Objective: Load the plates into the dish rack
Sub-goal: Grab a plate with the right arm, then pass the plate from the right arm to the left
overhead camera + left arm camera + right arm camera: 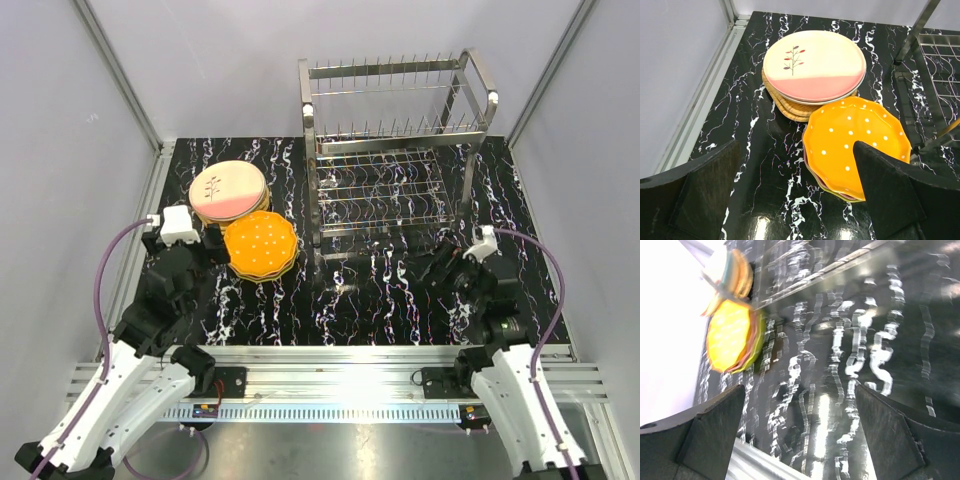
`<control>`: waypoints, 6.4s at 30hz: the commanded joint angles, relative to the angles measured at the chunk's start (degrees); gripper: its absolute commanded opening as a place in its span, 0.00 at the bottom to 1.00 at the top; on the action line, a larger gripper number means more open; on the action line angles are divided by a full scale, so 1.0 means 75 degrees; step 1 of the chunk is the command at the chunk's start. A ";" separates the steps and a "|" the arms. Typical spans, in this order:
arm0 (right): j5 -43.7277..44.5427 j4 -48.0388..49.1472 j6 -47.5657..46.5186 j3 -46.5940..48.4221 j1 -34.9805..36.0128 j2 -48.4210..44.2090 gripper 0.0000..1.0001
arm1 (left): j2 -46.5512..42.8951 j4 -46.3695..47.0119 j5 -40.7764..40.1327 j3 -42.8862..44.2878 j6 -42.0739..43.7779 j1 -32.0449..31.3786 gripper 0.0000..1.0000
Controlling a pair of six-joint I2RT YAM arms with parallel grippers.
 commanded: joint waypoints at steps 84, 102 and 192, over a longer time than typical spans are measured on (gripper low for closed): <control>0.5423 -0.0775 -0.4283 1.1949 0.8542 1.3601 0.01 | -0.0976 0.0306 -0.1257 -0.0014 -0.0263 0.0089 0.99; 0.5751 0.0243 -0.4072 1.1048 0.8436 1.2511 0.00 | -0.0859 0.0283 -0.1691 -0.0049 -0.0310 0.0089 0.99; 0.3537 0.5881 -0.2444 0.5821 0.7675 0.9932 0.00 | 0.3853 0.3259 0.6113 -0.1161 -0.5045 0.2679 0.69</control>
